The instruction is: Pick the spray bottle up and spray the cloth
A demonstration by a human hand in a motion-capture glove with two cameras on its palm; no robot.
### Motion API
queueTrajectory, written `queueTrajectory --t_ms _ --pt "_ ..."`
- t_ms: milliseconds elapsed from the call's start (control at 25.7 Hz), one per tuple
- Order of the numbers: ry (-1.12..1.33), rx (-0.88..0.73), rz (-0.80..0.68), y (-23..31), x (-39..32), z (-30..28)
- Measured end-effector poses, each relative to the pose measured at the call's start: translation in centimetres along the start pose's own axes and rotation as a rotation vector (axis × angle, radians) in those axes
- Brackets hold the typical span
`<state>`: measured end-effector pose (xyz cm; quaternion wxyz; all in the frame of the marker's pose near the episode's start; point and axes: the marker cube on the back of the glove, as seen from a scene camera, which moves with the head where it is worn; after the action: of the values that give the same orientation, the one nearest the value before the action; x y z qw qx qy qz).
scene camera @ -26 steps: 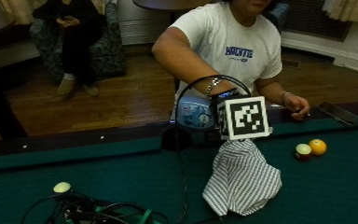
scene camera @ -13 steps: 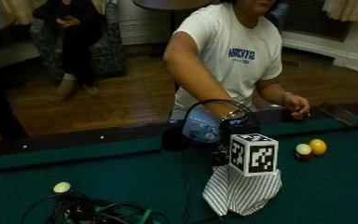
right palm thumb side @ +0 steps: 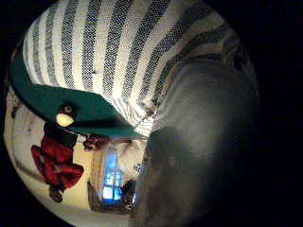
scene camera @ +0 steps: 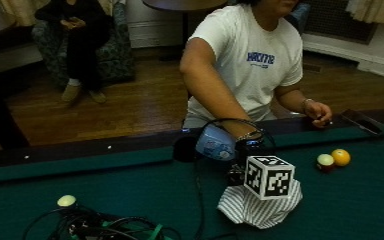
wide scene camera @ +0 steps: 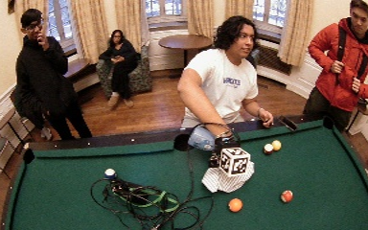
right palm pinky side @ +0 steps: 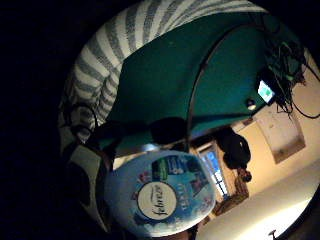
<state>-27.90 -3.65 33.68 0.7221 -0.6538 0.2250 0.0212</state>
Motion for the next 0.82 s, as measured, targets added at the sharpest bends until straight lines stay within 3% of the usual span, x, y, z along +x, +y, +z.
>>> queueTrajectory --t_ms 350,817 --pt "-0.167 0.113 -0.124 3.3 0.6 -3.3" --pt "-0.669 0.595 -0.613 10.7 -4.3 -11.4"
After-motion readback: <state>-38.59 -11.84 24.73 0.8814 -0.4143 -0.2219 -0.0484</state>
